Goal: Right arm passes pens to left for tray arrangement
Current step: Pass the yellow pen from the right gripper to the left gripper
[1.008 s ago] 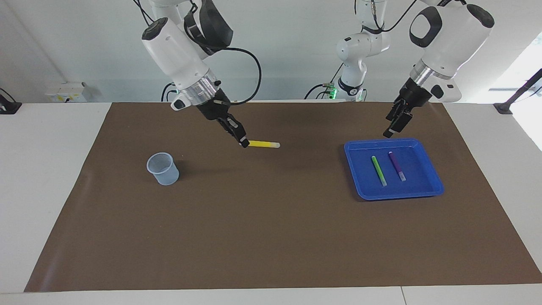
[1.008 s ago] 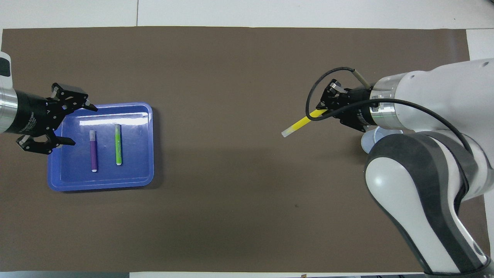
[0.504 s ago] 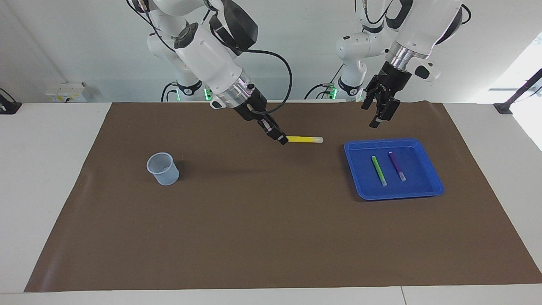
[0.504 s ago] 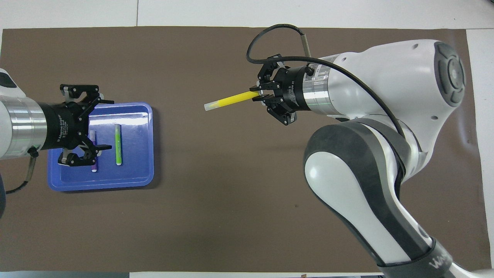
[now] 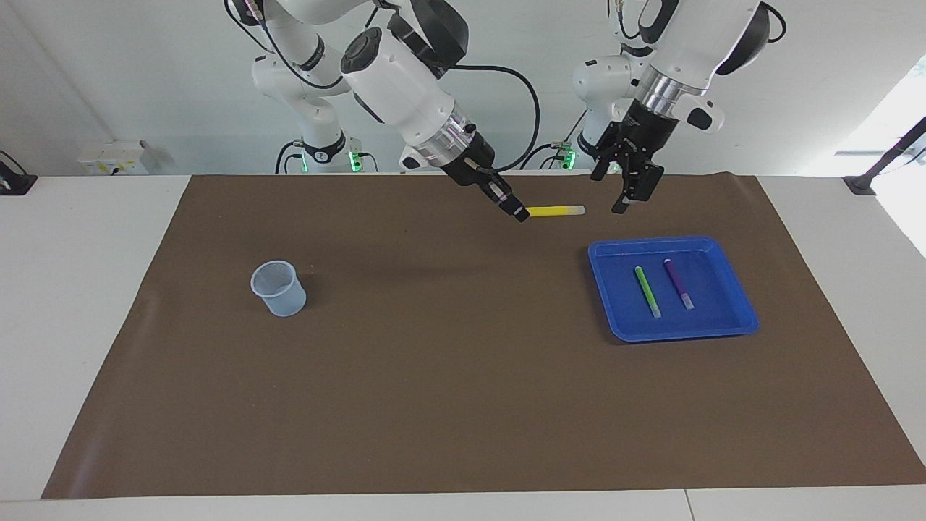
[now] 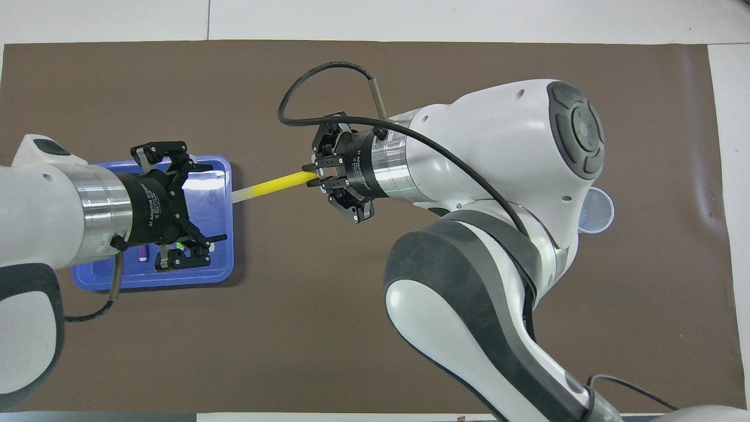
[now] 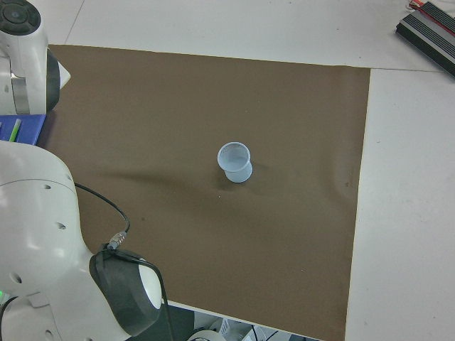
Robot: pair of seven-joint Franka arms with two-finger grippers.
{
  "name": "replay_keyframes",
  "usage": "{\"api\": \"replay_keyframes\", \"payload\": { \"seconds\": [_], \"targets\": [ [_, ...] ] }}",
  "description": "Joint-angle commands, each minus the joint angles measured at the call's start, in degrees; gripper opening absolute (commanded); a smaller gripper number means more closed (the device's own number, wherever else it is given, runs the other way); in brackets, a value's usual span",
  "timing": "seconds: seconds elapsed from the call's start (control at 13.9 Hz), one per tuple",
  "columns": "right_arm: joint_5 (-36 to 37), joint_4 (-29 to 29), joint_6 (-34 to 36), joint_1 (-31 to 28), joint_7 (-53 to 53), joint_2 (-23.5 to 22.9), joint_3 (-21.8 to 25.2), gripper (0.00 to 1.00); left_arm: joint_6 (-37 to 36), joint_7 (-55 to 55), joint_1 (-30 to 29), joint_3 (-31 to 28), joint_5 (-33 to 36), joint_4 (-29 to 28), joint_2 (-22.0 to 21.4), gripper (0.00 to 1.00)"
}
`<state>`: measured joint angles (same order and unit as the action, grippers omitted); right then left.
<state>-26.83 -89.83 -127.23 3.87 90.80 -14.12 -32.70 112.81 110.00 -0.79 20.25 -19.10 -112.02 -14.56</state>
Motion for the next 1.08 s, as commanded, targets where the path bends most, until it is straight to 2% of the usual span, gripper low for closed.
{"api": "replay_keyframes", "payload": {
  "seconds": [0.0,0.14,0.58,0.79,1.01],
  "targets": [
    [-0.2,0.7,-0.6,-0.2,2.1,-0.6,-1.2,0.0,1.7,8.9,1.8,0.7,3.7,0.0,-0.6,1.0],
    [-0.2,0.5,-1.0,0.2,2.1,-0.5,-1.2,0.0,4.2,11.6,2.1,1.9,4.9,-0.1,0.2,1.0],
    [-0.1,0.4,-1.3,0.3,2.2,-0.5,-1.2,0.0,4.8,13.6,2.0,3.5,5.8,-0.4,1.2,1.0],
    [-0.1,0.4,-1.0,0.3,2.2,-0.5,-1.2,0.0,6.7,15.4,2.1,3.5,6.8,-0.7,1.2,0.88],
    [-0.1,0.4,-1.2,0.3,2.1,-0.5,-1.2,0.0,8.0,15.6,2.5,3.6,7.3,-0.9,1.6,0.88]
  ]
}}
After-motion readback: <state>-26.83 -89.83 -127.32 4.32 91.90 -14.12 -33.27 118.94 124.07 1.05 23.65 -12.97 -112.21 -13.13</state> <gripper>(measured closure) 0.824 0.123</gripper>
